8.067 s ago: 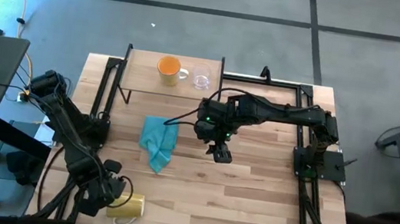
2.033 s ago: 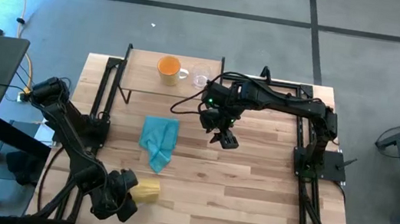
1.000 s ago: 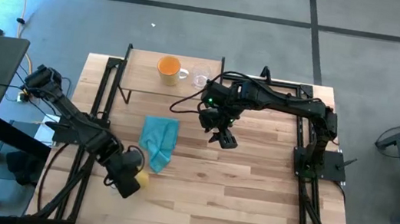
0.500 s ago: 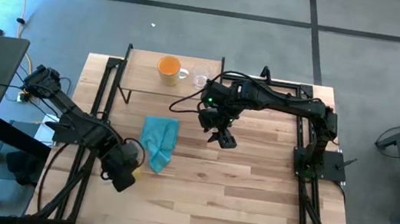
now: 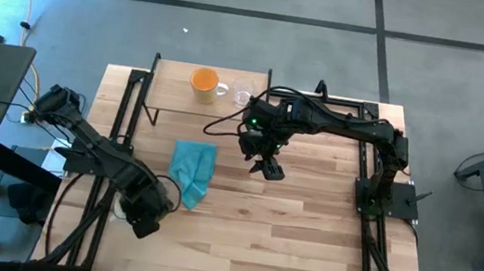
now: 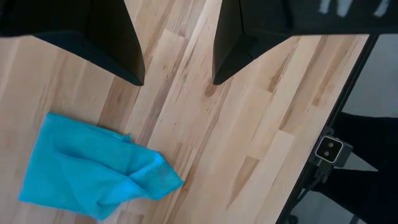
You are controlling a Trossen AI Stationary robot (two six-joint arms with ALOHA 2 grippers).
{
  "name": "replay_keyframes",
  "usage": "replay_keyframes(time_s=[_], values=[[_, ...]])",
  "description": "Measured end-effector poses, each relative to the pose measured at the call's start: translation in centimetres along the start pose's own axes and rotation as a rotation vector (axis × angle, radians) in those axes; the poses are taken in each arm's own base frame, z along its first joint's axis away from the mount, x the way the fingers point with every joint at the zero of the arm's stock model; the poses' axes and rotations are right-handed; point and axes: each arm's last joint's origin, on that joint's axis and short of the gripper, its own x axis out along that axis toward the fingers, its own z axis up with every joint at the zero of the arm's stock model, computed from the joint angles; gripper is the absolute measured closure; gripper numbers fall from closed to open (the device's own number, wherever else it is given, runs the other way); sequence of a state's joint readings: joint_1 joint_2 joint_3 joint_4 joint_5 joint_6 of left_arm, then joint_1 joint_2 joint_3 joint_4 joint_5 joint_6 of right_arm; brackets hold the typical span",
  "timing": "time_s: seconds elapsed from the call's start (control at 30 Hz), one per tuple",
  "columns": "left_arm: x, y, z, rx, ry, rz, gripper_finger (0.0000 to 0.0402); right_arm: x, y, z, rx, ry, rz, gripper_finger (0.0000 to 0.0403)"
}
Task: Stack small to large cups/mugs on shelf
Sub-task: Put the white mug on the shelf
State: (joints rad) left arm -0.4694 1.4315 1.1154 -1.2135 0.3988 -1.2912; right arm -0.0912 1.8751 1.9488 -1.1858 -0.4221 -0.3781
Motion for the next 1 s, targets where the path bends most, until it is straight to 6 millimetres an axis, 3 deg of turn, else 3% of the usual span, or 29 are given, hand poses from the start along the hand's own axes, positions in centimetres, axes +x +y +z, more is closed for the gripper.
replay_keyframes(time_s=[0.23,0.57,0.83,1.0], values=[[1.3,-0.7,1.2,0.033,0.060,0.033,0.0396,0.1,0.2,0.1,-0.003,-0.002,0.003,0.0222],[1.3,-0.6,2.7,0.046,0.051,0.025,0.0396,0.1,0.2,0.1,0.003,-0.001,0.004,0.0222],[1.1,-1.1,3.2,0.096,0.018,-0.029,0.0347,0.0,0.1,0.0,-0.006,-0.001,0.002,0.0222],[1.1,-1.2,3.3,0.108,0.001,-0.040,0.0346,-0.1,-0.2,-0.1,-0.004,-0.003,-0.002,0.0222]])
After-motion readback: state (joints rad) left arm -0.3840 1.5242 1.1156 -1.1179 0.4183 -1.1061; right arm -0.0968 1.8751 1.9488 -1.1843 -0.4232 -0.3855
